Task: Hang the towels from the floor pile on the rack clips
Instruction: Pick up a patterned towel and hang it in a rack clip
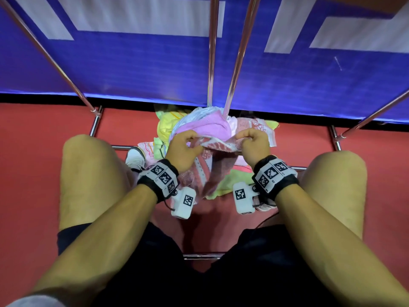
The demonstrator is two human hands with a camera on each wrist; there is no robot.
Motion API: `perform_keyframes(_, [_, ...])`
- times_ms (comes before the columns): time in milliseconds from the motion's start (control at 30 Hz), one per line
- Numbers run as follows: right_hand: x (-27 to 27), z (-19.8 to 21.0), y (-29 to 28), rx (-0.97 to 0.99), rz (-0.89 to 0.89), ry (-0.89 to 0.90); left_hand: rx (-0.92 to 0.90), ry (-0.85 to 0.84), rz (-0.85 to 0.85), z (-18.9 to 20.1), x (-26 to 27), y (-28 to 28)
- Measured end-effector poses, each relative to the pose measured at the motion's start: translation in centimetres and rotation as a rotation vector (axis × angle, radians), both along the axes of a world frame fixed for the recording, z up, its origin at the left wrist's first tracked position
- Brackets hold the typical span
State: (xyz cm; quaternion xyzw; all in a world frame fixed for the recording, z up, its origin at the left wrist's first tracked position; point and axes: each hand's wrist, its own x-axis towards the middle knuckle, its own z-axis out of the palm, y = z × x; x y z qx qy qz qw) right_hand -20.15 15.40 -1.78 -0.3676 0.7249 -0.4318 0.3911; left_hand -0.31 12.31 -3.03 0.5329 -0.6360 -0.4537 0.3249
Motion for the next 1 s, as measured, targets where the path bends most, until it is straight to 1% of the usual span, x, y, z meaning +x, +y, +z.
perform_keyframes(67, [0.2, -0.2, 0.3, 0.084, 0.100, 0.120, -0.017, 0.075, 0.007, 0.7, -0.2, 0.0])
perform_keyframes(133, [0.6, -0.3, 0.6, 0.122, 0.208, 0.280, -0.032, 0.141, -0.006, 1.0, -0.5, 0.0])
perform_keyframes(200, [1.0, -0.2, 0.9, 0.060, 0.212, 0.399, -0.011, 0.174, -0.050, 1.1, -0.6, 0.1])
perform_keyframes(233, [1.1, 0.0, 1.1, -0.027, 0.190, 0.421, -0.001, 0.172, -0.070, 1.1, -0.6, 0.2])
perform_keyframes(267, [1.3, 0.3, 1.2, -0.137, 0.200, 0.410, 0.003, 0.162, -0.084, 1.1, -0.6, 0.3])
perform_keyframes(300, [1.5, 0.5, 1.3, -0.234, 0.254, 0.376, 0.003, 0.154, -0.095, 1.1, -0.7, 0.4])
perform_keyframes(333, [1.9, 0.7, 1.5, -0.279, 0.348, 0.319, 0.003, 0.152, -0.107, 1.0, -0.8, 0.6])
perform_keyframes(367, [2.3, 0.8, 1.8, -0.268, 0.456, 0.255, 0.007, 0.156, -0.120, 0.9, -1.0, 0.7])
perform_keyframes(400, [2.7, 1.0, 2.2, -0.215, 0.550, 0.198, 0.015, 0.161, -0.132, 0.8, -1.1, 0.9])
perform_keyframes(433, [3.2, 0.9, 2.4, -0.160, 0.616, 0.176, 0.026, 0.165, -0.143, 0.8, -1.2, 1.1])
perform_keyframes(467, [3.4, 0.4, 2.5, -0.135, 0.648, 0.194, 0.033, 0.158, -0.153, 0.7, -1.1, 1.1])
perform_keyframes(567, [3.4, -0.2, 2.0, -0.178, 0.654, 0.325, 0.040, 0.087, -0.144, 0.2, -0.8, 0.9])
perform_keyframes(667, [2.8, -0.5, 1.5, -0.218, 0.638, 0.343, 0.083, 0.058, -0.086, -0.3, -0.4, 0.4])
perform_keyframes(833, [2.5, -0.7, 1.8, -0.195, 0.591, 0.239, 0.171, 0.126, -0.099, -0.4, -0.5, 0.6])
perform_keyframes(900, [2.5, -0.6, 1.9, -0.187, 0.556, 0.196, 0.208, 0.084, -0.111, -0.5, -0.5, 0.8])
perform_keyframes(1000, [2.0, 0.0, 1.6, -0.180, 0.401, 0.116, 0.294, -0.037, -0.204, -1.4, 0.0, 0.9])
